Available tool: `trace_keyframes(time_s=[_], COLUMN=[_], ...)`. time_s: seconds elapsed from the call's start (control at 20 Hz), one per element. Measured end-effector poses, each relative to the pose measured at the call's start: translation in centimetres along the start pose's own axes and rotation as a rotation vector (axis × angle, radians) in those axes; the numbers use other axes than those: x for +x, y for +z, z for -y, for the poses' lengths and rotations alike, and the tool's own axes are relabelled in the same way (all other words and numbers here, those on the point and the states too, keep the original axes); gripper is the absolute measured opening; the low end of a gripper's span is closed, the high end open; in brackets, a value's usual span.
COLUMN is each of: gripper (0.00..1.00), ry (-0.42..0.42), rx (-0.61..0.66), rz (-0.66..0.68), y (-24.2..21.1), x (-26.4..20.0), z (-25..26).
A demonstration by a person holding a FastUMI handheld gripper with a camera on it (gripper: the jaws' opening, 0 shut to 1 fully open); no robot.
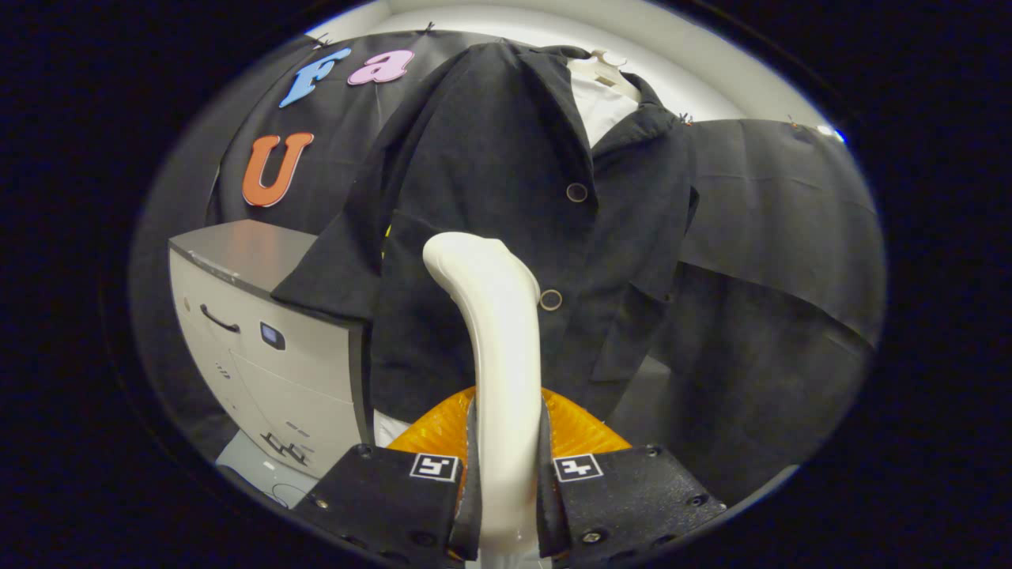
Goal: Iron the clothes twice with a garment steamer, once on the left side and once on the right side.
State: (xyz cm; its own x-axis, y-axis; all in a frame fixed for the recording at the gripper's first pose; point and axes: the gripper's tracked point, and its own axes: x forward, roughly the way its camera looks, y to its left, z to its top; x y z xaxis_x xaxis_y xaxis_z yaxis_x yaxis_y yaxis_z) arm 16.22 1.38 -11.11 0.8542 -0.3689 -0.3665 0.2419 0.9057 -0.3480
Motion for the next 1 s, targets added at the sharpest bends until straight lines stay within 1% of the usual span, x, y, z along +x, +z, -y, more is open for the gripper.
trace_keyframes(time_s=[0.45, 0.7, 1.0], gripper=[0.31, 0.31, 0.31], ry=[-0.017, -0.012, -0.022], rx=[-0.013, -0.023, -0.038], rz=[-0.096, -0.154, -0.252], y=[-7.4, -11.1, -15.5], x=[0.2, 0.5, 0.2], z=[-0.7, -1.6, -2.3])
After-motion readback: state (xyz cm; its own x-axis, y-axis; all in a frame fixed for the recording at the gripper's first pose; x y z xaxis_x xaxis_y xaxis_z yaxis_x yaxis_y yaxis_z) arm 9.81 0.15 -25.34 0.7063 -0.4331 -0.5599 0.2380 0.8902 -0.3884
